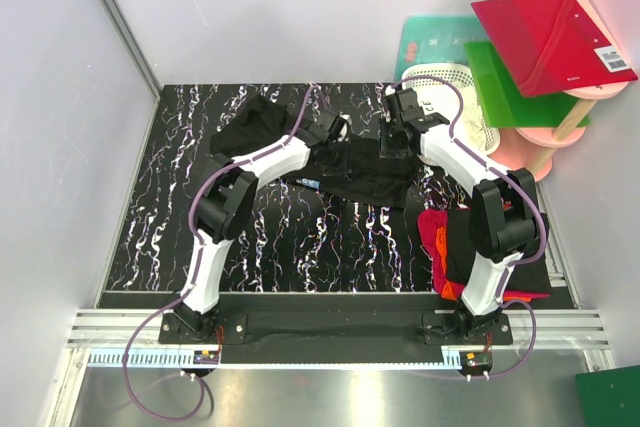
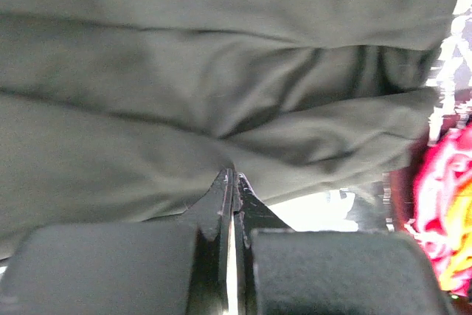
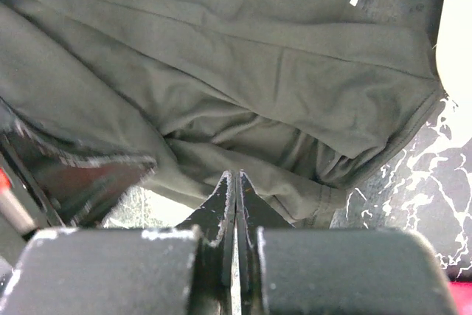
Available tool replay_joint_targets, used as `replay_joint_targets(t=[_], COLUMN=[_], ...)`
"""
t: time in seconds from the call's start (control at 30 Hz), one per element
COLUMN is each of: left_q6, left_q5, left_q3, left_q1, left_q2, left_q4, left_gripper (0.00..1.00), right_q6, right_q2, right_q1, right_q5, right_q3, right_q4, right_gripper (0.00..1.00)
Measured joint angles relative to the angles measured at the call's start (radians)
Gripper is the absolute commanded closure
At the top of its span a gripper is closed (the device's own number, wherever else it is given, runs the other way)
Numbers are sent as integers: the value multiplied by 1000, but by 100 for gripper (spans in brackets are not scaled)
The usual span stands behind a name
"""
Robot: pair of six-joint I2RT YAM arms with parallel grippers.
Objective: Fold and stack the t-shirts
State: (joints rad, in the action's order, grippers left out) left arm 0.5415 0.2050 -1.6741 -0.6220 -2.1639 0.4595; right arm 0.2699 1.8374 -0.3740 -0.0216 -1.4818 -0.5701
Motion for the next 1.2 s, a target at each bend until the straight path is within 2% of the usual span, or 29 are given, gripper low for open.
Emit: replay_joint_targets(t=[0.5, 0.67, 0.9, 1.03, 1.2], left_q6=[46, 65, 91, 97, 111], left_q5=[13, 14, -30, -71, -147], left_q3=[-54, -131, -217, -135, 132], left_q1=[-84, -111, -107, -102, -89], left_q2=[-46, -125, -181, -123, 60], left_q4=[-6, -4, 124, 136, 165], left_gripper=[100, 100, 100, 100, 100], right_q6=[7, 11, 11, 11, 14], right_q2=[0, 0, 0, 0, 0], right_q1=[14, 16, 16, 16, 17], right_q5=[-4, -1, -2, -2, 1], right_q3=[37, 46, 64, 66, 66], right_q4=[28, 32, 35, 37, 42], right_gripper=[100, 100, 100, 100, 100])
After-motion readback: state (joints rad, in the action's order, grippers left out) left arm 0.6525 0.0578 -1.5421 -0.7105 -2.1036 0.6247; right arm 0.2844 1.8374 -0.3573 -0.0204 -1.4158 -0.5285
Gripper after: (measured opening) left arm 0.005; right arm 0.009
